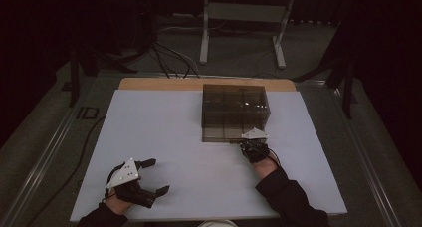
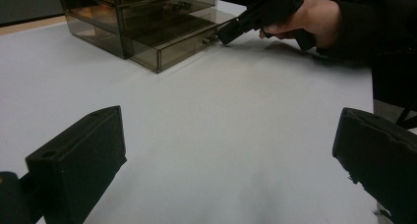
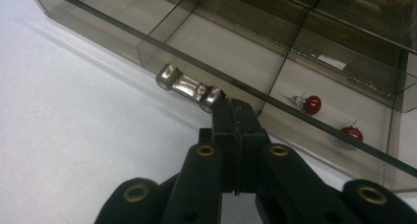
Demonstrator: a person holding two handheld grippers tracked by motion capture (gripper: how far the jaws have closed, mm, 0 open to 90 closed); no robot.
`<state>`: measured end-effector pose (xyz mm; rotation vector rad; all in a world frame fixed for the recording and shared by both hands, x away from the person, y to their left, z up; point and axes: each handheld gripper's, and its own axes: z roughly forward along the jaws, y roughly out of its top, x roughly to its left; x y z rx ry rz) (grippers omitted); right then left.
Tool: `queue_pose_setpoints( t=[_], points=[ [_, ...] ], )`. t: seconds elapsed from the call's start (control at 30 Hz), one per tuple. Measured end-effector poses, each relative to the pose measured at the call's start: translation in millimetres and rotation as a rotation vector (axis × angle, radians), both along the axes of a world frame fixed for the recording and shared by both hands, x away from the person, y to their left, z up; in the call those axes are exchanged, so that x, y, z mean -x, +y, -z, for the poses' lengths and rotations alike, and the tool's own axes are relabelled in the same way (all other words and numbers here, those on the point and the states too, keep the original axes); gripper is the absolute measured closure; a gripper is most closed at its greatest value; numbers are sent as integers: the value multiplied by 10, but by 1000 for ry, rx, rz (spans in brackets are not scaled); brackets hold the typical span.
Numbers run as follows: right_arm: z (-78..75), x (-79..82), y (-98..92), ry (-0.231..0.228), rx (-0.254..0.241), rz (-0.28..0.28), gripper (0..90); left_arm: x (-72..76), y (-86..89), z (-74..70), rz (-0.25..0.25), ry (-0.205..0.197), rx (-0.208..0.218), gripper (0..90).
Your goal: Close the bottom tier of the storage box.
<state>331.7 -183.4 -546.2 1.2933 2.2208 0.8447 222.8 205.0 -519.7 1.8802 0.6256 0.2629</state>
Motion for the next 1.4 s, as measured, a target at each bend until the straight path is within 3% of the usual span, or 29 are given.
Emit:
queue_pose_setpoints(
  t=[1.4],
  points=[
    [-9,-108,-13,4,5,7,898,-3,-8,8,4,4,0,8]
  ],
)
